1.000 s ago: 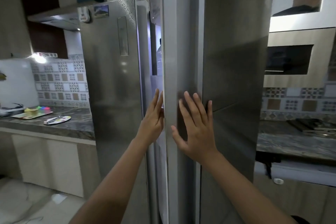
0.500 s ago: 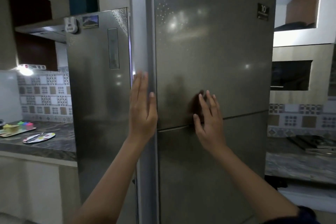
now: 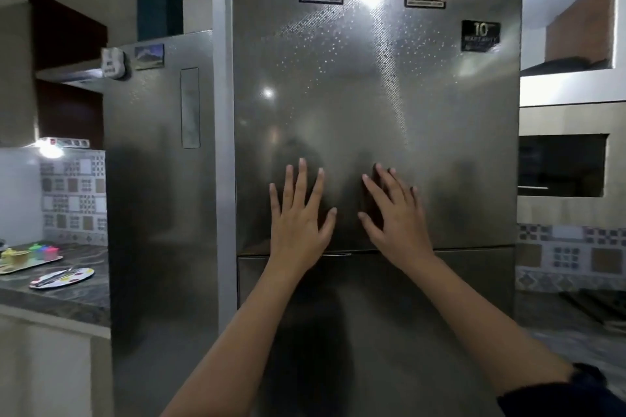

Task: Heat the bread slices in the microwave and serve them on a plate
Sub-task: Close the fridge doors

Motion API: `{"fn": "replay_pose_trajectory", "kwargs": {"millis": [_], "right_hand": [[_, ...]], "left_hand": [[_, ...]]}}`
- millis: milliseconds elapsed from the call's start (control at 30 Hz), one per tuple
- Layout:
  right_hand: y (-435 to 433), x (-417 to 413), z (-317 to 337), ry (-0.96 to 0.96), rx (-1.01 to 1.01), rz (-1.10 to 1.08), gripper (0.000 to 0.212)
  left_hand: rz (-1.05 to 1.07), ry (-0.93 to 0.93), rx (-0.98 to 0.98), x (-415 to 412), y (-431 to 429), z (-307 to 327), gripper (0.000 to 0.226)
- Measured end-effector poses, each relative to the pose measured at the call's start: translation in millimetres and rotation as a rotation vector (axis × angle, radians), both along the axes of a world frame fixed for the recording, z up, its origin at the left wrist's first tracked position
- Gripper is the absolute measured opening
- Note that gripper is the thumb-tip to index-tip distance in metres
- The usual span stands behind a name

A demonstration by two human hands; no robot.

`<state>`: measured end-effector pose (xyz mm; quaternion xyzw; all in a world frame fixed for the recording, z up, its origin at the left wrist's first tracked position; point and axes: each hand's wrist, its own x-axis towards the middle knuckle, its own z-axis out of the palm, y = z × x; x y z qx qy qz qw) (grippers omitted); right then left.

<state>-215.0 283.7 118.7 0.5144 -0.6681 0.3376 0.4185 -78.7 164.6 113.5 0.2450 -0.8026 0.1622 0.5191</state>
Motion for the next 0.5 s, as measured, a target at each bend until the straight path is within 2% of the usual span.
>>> {"fn": "replay_pose_trajectory", "kwargs": {"millis": [200, 500], "right_hand": [[-18, -14, -2, -0.019, 0.057, -0.129, 0.064], [-37, -36, -18, 0.059, 0.166, -0.312, 0.074]], "left_hand": [[-0.038, -0.064, 0.118, -21, -28, -3, 0.069], [-0.133, -0.135, 0.382, -44, -60, -25, 0.066]]}}
